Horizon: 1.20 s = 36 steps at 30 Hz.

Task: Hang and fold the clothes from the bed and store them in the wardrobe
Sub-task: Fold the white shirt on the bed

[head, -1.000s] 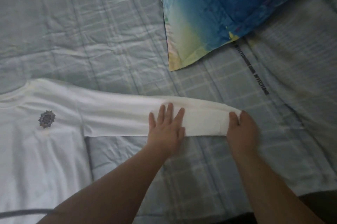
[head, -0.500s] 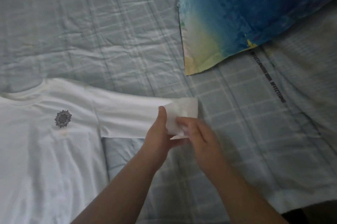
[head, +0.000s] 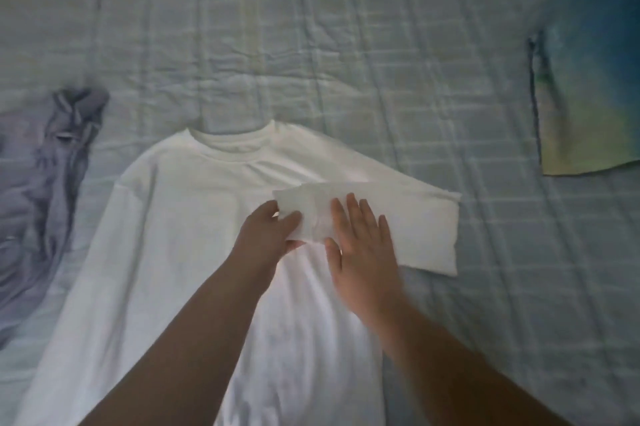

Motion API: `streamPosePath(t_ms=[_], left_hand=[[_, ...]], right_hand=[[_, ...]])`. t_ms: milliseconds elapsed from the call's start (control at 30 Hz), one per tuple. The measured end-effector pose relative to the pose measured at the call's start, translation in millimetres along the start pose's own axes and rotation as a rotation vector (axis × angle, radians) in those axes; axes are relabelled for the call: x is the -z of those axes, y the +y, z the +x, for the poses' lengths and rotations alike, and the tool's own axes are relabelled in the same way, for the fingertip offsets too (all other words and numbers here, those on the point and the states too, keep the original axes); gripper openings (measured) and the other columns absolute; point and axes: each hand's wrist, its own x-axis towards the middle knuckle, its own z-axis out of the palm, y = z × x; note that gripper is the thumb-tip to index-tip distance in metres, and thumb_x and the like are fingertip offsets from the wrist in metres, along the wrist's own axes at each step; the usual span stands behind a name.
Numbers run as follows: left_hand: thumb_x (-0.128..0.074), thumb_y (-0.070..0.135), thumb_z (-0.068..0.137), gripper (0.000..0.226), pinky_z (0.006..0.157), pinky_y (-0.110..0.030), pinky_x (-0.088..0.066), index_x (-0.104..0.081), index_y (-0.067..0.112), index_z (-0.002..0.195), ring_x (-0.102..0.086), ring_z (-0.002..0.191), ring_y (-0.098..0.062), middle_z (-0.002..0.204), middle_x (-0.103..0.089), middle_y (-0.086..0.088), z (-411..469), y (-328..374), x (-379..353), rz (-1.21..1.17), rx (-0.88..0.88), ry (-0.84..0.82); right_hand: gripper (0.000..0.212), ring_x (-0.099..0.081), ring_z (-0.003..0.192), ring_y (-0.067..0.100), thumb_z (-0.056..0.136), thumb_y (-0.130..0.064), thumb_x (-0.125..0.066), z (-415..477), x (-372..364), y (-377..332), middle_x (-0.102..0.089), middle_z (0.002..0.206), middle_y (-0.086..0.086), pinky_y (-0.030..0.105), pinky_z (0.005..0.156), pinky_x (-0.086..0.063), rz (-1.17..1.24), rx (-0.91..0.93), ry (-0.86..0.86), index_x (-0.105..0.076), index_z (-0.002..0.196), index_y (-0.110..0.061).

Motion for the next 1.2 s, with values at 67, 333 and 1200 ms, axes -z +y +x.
streamPosePath(t_ms=[67,333,1200], left_hand=[[-0.064,0.008,0.087,0.035,0.09,-0.047,-0.058,-0.063,0.007,0.122,-0.069,0.105,-0.032,0.115,-0.07,-0.019,9,8,53,-0.004,0.013,0.031],[-0.054,-0.006,0.094,0.034,0.081,-0.04,-0.06,-0.057,0.006,0.127,-0.069,0.104,-0.031,0.115,-0.068,-0.022,56,11,212,-0.038,0.074,0.119],[-0.048,-0.011,0.086,0.035,0.061,-0.025,-0.052,-0.064,0.017,0.101,-0.068,0.069,-0.01,0.096,-0.069,-0.006,-41,-22,318,0.105,0.042,0.421]], right_hand=[[0.059,-0.009,0.153,0.024,0.104,-0.04,-0.027,19,-22,-42,-0.011,0.166,0.004,0.05,0.122,-0.012,-0.015,0.006,-0.019,-0.015,0.159,-0.022],[0.06,-0.014,0.152,0.025,0.102,-0.044,-0.022,74,-103,-171,-0.016,0.165,0.006,0.053,0.12,-0.014,-0.137,0.074,-0.099,-0.018,0.158,-0.021],[0.064,-0.008,0.153,0.026,0.101,-0.038,-0.033,71,-145,-260,-0.011,0.166,0.006,0.054,0.121,-0.01,-0.282,0.357,-0.151,-0.015,0.158,-0.017]])
